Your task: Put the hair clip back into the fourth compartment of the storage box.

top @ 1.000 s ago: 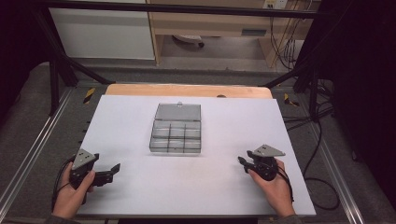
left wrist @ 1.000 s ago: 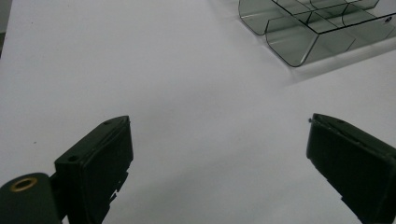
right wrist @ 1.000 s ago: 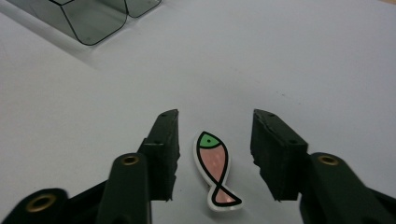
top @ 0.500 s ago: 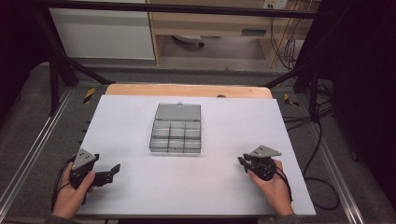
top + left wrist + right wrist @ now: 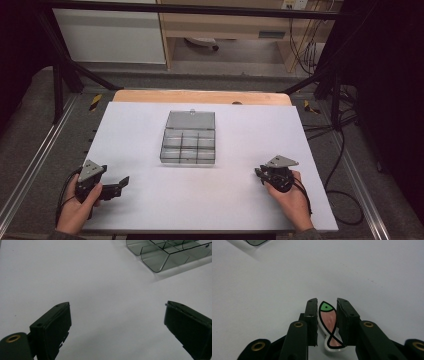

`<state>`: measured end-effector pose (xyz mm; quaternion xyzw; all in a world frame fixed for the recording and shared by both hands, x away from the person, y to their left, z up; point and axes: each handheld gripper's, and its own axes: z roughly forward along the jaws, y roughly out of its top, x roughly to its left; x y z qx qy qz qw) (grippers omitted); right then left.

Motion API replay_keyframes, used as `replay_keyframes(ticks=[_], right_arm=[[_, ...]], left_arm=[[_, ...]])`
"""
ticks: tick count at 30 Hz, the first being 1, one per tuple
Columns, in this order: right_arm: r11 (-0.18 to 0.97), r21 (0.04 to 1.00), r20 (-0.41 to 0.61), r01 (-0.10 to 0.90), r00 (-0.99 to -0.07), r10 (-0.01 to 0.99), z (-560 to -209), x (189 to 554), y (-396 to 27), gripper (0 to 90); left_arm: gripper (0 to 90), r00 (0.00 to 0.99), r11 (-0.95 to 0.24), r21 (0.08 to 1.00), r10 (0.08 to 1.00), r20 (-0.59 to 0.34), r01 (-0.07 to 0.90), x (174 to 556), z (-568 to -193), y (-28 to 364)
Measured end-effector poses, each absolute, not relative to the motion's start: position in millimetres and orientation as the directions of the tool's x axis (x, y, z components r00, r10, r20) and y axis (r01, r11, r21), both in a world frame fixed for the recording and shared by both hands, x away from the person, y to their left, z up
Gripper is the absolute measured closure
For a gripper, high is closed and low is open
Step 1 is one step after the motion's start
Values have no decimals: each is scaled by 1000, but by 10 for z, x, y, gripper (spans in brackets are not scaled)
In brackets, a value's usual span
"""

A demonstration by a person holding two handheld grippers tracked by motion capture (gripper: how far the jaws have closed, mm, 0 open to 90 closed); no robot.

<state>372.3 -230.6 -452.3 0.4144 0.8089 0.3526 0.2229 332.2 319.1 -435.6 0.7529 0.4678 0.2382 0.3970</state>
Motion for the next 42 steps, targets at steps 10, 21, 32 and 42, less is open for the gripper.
replay_keyframes(ticks=[10, 21, 32, 42], right_arm=[[407, 747, -67, 527, -548, 834, -4549, 3789, -2337, 763], [387, 738, -42, 553, -535, 844, -4552, 3803, -2362, 840], [360, 758, -13, 544, -540, 842, -4516, 3769, -2368, 841], [385, 760, -26, 524, -567, 823, -4497, 3727, -2283, 841]], left_arm=[[74, 450, -245, 820, 893, -16, 517, 3323, -4359, 3191], [74, 448, -248, 819, 894, -12, 518, 3322, -4360, 3189], [74, 446, -246, 820, 895, -13, 516, 3321, -4355, 3197], [74, 446, -247, 820, 895, -12, 517, 3321, -4356, 3197]])
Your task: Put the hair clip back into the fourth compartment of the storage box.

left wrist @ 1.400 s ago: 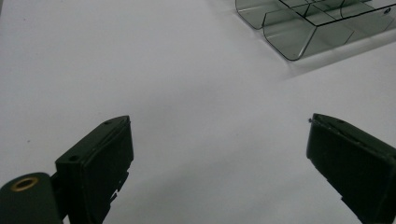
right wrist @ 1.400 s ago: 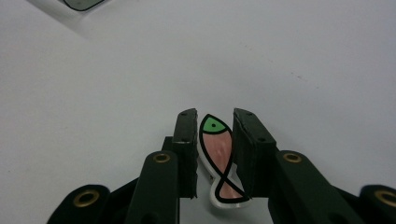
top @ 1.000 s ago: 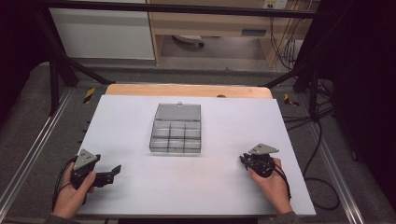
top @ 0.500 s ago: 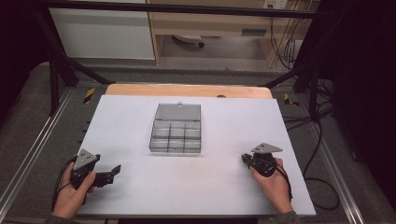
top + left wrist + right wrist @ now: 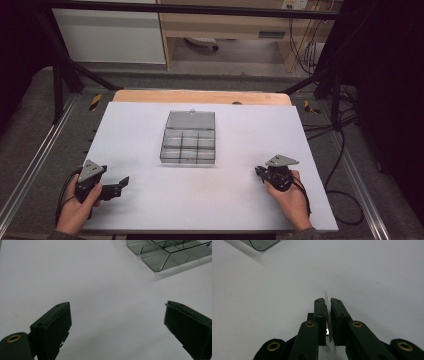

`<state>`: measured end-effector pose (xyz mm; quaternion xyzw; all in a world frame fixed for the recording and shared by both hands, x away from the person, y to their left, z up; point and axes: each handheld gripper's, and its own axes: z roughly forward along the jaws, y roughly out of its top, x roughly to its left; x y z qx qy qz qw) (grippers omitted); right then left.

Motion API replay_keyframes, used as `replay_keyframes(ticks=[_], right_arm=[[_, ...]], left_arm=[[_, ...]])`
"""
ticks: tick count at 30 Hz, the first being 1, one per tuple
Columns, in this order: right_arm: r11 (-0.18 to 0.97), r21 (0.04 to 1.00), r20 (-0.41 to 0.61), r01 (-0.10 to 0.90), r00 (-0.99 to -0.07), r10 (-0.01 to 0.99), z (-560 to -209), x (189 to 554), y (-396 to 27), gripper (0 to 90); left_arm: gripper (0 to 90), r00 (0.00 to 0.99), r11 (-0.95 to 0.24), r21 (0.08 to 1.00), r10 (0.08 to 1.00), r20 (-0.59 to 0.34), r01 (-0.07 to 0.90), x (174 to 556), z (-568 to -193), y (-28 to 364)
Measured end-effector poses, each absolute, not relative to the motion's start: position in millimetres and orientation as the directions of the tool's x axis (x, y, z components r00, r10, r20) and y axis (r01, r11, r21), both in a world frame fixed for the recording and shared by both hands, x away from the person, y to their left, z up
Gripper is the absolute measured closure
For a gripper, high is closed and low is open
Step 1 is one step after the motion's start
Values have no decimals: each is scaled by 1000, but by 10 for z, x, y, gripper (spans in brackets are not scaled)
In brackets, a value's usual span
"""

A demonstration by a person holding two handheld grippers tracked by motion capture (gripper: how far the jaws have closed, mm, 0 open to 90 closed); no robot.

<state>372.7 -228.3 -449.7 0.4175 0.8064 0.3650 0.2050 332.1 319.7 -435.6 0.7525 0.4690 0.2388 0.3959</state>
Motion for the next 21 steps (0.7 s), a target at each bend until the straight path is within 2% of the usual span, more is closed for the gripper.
replay_keyframes(ticks=[21], right_arm=[[387, 780, 21, 492, -639, 769, -4473, 3652, -2071, 841]], left_arm=[[74, 446, -250, 818, 895, -8, 518, 3324, -4359, 3200]])
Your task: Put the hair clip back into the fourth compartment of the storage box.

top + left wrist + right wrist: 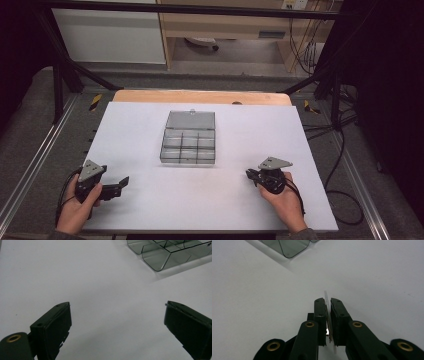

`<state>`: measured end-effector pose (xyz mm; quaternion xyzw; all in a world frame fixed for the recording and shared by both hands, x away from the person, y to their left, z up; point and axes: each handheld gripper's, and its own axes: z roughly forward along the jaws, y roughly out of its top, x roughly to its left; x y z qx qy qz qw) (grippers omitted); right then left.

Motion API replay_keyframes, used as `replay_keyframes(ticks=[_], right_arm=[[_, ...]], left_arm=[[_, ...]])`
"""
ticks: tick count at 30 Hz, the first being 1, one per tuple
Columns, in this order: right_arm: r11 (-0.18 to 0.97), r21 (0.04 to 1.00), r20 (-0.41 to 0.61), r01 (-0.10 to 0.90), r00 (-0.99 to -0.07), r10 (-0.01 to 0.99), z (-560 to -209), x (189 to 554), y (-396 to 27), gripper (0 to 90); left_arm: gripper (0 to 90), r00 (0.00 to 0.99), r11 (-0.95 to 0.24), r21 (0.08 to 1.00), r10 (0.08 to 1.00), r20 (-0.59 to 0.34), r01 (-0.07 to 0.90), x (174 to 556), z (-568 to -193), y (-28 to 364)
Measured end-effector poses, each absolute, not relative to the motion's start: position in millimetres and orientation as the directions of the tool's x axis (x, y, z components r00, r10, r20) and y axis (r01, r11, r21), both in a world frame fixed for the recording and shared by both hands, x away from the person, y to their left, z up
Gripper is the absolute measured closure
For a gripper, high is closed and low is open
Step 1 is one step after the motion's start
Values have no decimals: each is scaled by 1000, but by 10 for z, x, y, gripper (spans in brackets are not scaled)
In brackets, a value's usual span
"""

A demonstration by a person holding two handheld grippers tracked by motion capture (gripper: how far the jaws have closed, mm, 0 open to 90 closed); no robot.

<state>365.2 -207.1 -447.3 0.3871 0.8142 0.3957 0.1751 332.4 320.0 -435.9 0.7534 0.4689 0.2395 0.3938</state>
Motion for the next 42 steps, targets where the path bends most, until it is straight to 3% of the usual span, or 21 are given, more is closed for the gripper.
replay_keyframes(ticks=[42], right_arm=[[431, 802, 82, 415, -789, 608, -4468, 3531, -1373, 841]], left_arm=[[74, 447, -262, 812, 894, 1, 522, 3329, -4371, 3185]])
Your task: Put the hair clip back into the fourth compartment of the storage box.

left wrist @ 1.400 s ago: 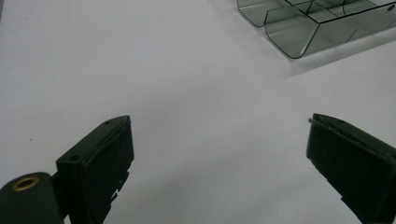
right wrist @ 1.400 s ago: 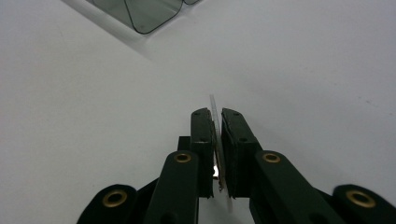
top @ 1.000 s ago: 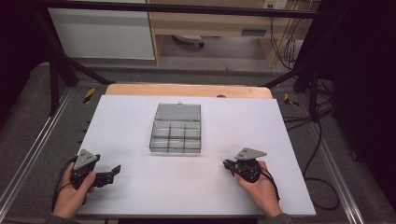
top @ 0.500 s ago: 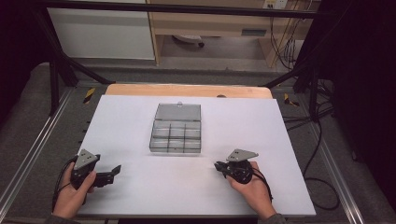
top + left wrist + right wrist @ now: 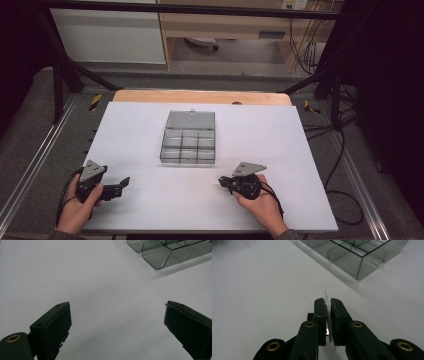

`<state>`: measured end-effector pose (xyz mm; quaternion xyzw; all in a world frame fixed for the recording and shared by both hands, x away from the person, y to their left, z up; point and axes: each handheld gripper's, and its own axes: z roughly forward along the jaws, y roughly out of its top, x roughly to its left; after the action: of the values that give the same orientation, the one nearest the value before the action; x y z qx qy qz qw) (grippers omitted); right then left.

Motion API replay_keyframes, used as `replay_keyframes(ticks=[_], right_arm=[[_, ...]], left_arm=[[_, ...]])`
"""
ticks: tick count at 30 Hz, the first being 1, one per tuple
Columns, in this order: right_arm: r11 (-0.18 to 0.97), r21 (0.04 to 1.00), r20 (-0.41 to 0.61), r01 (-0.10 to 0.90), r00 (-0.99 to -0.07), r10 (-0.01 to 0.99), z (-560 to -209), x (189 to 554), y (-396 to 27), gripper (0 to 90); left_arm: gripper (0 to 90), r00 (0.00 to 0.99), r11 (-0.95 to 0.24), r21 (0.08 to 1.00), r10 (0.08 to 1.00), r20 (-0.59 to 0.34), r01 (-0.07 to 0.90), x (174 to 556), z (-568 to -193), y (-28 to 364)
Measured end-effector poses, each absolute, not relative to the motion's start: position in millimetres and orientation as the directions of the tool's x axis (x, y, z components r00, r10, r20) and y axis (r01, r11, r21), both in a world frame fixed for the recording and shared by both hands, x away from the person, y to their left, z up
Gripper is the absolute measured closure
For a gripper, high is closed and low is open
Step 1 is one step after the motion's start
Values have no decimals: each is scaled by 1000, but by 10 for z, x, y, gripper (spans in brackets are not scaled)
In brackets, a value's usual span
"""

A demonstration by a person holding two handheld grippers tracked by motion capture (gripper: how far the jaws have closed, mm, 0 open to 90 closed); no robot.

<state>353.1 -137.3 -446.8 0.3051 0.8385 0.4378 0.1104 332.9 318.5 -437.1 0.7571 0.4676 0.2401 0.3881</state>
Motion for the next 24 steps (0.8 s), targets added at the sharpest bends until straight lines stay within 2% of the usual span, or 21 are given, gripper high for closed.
replay_keyframes(ticks=[24], right_arm=[[398, 825, 126, 402, -816, 564, -4428, 3646, -989, 841]], left_arm=[[70, 466, -275, 813, 885, 5, 513, 3317, -4367, 3163]])
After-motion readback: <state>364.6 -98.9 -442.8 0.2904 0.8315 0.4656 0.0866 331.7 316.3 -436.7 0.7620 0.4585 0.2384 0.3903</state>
